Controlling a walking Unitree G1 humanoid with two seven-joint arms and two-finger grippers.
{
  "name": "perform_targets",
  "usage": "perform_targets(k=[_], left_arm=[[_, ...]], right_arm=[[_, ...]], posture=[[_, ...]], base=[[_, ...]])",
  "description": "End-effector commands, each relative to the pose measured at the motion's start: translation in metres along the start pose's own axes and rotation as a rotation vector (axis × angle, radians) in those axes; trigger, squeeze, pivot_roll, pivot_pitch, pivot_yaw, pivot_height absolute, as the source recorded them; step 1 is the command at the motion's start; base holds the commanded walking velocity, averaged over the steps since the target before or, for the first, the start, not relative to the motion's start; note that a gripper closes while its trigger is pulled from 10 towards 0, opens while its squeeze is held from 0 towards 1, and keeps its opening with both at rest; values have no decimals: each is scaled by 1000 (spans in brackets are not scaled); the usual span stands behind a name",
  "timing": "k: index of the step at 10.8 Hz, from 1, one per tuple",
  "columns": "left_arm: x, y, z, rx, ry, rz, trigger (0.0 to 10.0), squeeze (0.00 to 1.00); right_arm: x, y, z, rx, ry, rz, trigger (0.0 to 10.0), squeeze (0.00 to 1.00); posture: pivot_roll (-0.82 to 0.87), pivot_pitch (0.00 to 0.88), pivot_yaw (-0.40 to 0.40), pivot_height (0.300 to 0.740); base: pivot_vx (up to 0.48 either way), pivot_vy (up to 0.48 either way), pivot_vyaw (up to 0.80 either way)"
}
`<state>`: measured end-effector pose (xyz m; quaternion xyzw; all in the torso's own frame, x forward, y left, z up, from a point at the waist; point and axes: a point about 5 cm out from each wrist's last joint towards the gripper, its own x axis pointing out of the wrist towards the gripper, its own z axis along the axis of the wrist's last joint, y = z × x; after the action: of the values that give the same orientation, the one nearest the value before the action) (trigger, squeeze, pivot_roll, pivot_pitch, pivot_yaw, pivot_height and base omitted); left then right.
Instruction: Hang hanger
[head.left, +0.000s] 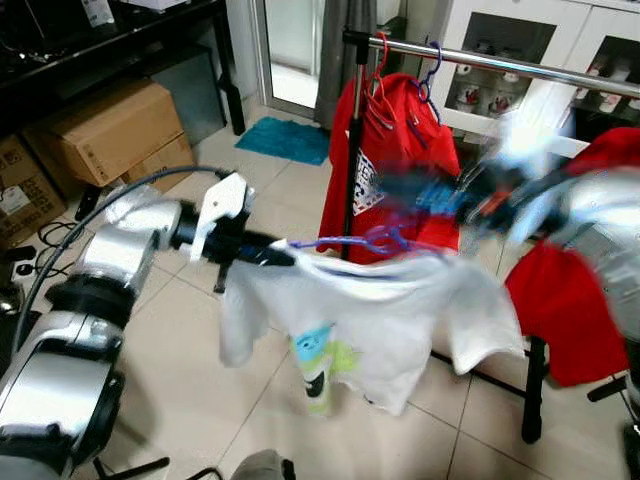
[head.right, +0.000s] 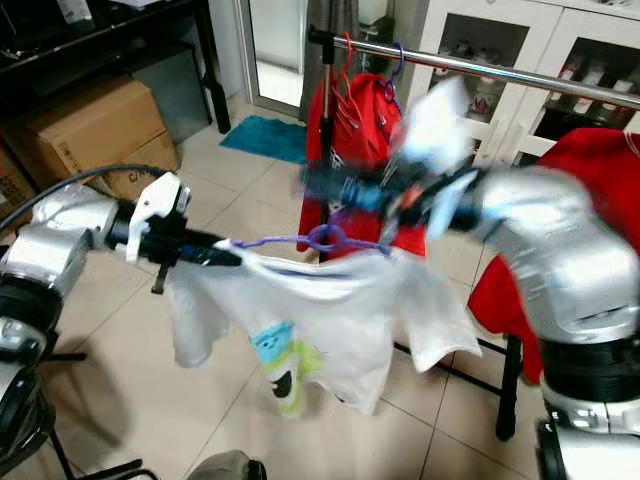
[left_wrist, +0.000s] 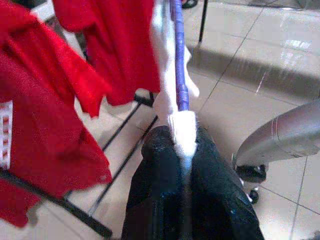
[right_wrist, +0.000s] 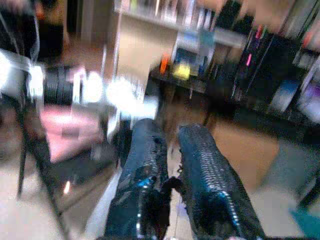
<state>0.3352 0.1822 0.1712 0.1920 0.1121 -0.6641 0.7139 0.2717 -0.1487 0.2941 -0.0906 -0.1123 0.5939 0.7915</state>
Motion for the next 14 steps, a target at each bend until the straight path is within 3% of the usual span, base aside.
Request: perform_targets(k=[1,3,5,7,8,9,10,14], left_arm=[[-5,1,2,18,3,26,0,0],[-6,-1,1,24,-25,44,0,0],[-14,-2,15,18,-133,58,0,0],[-21,-8,18,37,-141,50,0,0],[-20,-9,18,41,-145,46,0,0],[-17,-11,22,42,-163,18,0,0],[-15,-13,26,42,-173,4,0,0],[-12,-14,33,65,-168,-29,0,0]], right_arm=[[-3,0,11,10,-77,1,10000,1000],[-13,-8,16,65,-196,-87,10000,1000],[-39,-18,-23,95,3,-258,10000,1000],[-57,-8,-54,167,136,-277,10000,1000],[-56,-1,-63,180,198,-220,10000,1000],[-45,0,-62,170,169,-172,10000,1000],[-39,1,-63,148,163,-117,10000,0],[-26,11,-71,193,172,53,10000,0]], posture=[[47,0,41,740],[42,0,44,740],[42,0,36,740],[41,0,34,740],[41,0,34,740],[42,0,36,740],[43,0,36,740],[45,0,33,740]], base=[[0,0,0],[0,0,0],[0,0,0],[0,0,0],[0,0,0],[0,0,0],[0,0,0],[0,0,0]])
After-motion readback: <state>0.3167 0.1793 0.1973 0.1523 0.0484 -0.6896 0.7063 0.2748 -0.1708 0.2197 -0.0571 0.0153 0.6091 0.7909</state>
